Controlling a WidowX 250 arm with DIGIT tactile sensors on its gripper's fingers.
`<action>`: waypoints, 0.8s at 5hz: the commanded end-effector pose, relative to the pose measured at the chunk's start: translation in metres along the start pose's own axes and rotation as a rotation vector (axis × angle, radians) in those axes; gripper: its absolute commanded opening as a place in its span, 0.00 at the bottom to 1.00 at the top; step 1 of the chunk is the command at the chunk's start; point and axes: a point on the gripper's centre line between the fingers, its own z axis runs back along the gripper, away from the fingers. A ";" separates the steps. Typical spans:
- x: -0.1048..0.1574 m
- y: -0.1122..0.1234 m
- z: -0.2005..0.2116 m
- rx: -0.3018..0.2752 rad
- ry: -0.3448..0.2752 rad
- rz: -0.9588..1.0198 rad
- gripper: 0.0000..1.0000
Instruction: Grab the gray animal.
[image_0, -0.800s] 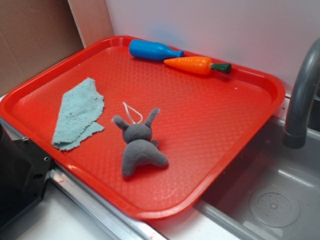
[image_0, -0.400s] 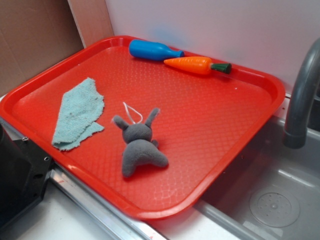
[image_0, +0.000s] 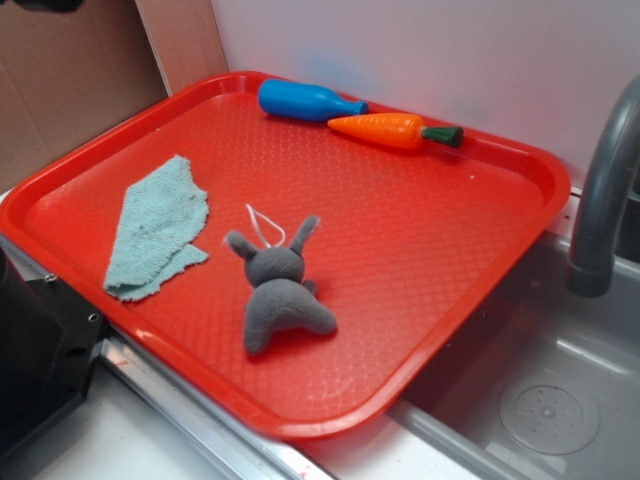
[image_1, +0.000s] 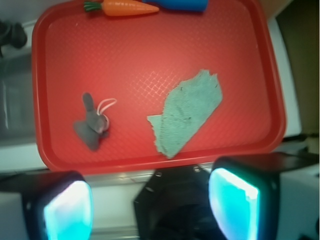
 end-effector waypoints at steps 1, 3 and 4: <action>-0.007 -0.032 -0.040 -0.021 -0.106 0.414 1.00; -0.010 -0.074 -0.099 0.000 -0.120 0.561 1.00; -0.005 -0.087 -0.132 0.013 -0.126 0.560 1.00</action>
